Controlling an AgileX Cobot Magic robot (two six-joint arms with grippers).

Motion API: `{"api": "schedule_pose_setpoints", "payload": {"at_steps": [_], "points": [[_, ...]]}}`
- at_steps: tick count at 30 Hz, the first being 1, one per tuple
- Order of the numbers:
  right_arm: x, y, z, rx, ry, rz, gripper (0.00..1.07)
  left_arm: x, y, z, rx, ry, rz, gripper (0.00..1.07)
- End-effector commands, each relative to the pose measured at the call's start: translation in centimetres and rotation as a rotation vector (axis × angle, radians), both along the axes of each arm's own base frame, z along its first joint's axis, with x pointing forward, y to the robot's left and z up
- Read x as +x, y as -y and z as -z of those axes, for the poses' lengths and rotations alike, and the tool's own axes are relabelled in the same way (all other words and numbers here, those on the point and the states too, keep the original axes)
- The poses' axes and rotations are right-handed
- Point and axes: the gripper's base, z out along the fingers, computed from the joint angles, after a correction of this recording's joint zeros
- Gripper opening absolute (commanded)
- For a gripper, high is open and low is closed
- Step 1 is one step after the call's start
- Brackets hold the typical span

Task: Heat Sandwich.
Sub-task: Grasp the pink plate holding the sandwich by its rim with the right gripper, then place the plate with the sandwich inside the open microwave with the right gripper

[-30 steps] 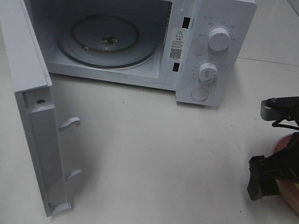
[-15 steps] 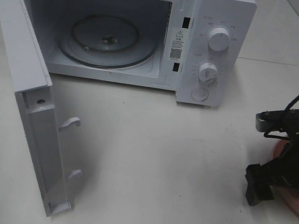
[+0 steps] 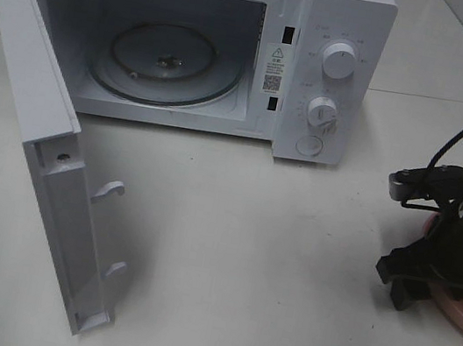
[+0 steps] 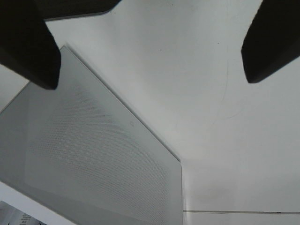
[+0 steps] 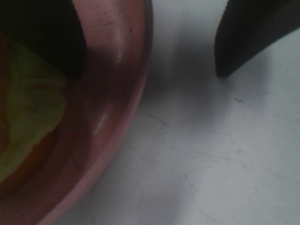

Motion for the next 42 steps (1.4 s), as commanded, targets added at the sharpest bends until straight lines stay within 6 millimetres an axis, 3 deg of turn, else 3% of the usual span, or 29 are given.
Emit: {"api": "schedule_pose_setpoints", "payload": {"at_steps": [1, 3, 4, 5, 7, 19, 42], "points": [[0.1, 0.2, 0.1, -0.007, 0.006, 0.031, 0.43, -0.2, 0.0, 0.0, 0.001, 0.019, -0.001, 0.97], [0.1, 0.3, 0.1, -0.016, 0.007, 0.043, 0.27, -0.2, 0.0, 0.0, 0.001, 0.019, -0.001, 0.97], [0.1, 0.4, 0.1, -0.028, 0.007, 0.052, 0.13, -0.2, 0.0, 0.0, 0.001, 0.019, -0.001, 0.97], [0.1, 0.4, 0.1, -0.028, 0.007, 0.052, 0.13, -0.2, 0.0, 0.0, 0.001, 0.019, -0.001, 0.97], [0.1, 0.5, 0.1, -0.039, 0.003, 0.053, 0.0, -0.2, 0.0, 0.0, 0.001, 0.019, -0.001, 0.97], [0.2, 0.2, -0.4, -0.047, 0.01, 0.061, 0.0, -0.2, 0.0, 0.0, 0.001, 0.019, -0.001, 0.97], [-1.1, -1.5, -1.0, -0.294, -0.008, 0.015, 0.0, -0.2, 0.0, 0.0, 0.001, 0.019, -0.001, 0.97]]}}
